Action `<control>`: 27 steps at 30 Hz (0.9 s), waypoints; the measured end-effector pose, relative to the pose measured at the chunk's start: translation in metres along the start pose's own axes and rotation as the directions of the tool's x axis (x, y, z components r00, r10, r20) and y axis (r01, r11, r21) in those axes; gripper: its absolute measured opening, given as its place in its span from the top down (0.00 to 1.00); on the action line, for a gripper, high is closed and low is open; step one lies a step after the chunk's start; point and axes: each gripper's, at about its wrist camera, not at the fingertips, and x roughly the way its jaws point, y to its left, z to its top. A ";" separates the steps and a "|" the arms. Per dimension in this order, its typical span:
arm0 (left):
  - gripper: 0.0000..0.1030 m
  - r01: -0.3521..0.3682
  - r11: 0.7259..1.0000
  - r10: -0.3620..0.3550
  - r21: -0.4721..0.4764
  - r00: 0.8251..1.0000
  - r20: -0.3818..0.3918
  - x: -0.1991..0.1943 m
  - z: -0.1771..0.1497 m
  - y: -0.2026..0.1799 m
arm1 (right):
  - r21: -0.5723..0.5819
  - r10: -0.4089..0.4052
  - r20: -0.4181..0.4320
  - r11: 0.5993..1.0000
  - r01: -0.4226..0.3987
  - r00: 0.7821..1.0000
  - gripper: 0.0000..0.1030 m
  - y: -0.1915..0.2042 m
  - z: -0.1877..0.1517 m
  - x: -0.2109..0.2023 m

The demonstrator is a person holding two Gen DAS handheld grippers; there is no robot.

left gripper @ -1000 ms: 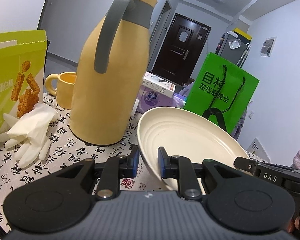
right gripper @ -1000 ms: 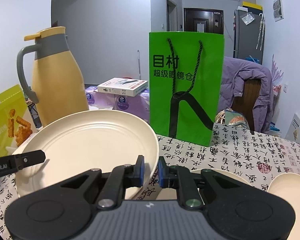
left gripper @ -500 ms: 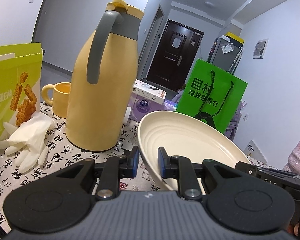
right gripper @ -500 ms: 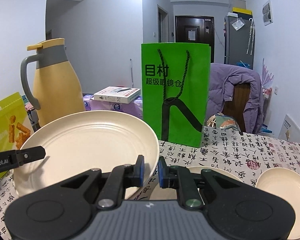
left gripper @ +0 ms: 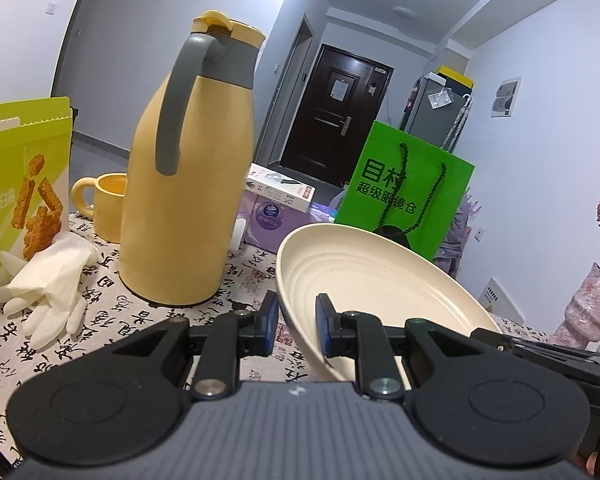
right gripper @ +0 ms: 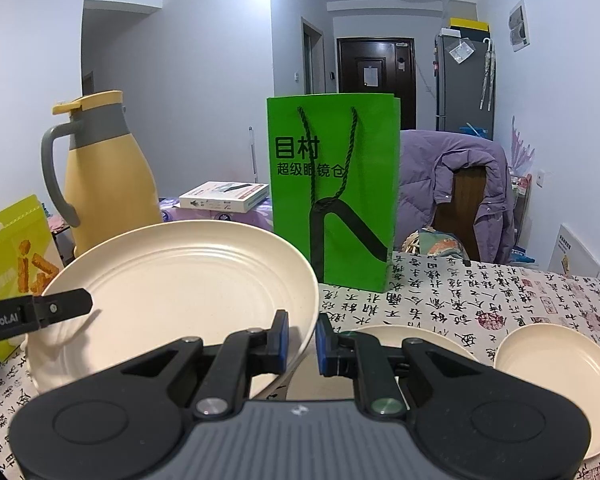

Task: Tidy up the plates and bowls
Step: 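Carry the held cream plate away from the thermos with both grippers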

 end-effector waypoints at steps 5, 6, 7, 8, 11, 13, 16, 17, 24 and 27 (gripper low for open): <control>0.81 0.009 1.000 -0.009 0.023 1.000 0.001 -0.002 -0.003 -0.007 | 0.009 -0.007 0.010 1.000 0.007 1.000 0.87 -0.006 -0.003 -0.009; 0.81 0.011 1.000 -0.011 0.029 1.000 0.004 -0.002 -0.003 -0.008 | 0.010 -0.010 0.013 1.000 0.009 1.000 0.87 -0.007 -0.003 -0.011; 0.81 0.013 0.999 -0.013 0.035 1.000 0.006 -0.003 -0.004 -0.010 | 0.010 -0.012 0.016 1.000 0.011 1.000 0.87 -0.008 -0.003 -0.012; 0.81 0.015 0.999 -0.015 0.039 1.000 0.009 -0.003 -0.004 -0.011 | 0.011 -0.012 0.017 1.000 0.012 1.000 0.86 -0.009 -0.003 -0.013; 0.81 0.023 0.999 -0.024 0.043 1.000 0.010 -0.005 -0.004 -0.013 | 0.023 -0.010 0.016 1.000 0.010 1.000 0.86 -0.014 -0.004 -0.016; 0.81 0.027 0.999 -0.027 0.047 1.000 0.012 -0.005 -0.004 -0.016 | 0.028 -0.011 0.015 1.000 0.011 1.000 0.86 -0.015 -0.005 -0.017; 0.81 0.033 0.998 -0.034 0.048 0.999 0.010 -0.007 -0.003 -0.018 | 0.030 -0.017 0.022 0.999 0.016 1.000 0.86 -0.017 -0.005 -0.022; 0.81 0.034 0.998 -0.035 0.048 0.999 0.009 -0.007 -0.003 -0.020 | 0.028 -0.020 0.025 0.999 0.019 0.999 0.86 -0.018 -0.005 -0.024; 0.81 0.048 0.998 -0.049 0.049 0.999 0.019 -0.016 -0.001 -0.027 | 0.031 -0.032 0.040 0.999 0.031 0.999 0.86 -0.020 -0.005 -0.038; 0.81 0.052 0.997 -0.053 0.051 0.998 0.021 -0.021 -0.002 -0.030 | 0.036 -0.036 0.048 0.999 0.034 0.998 0.86 -0.021 -0.005 -0.045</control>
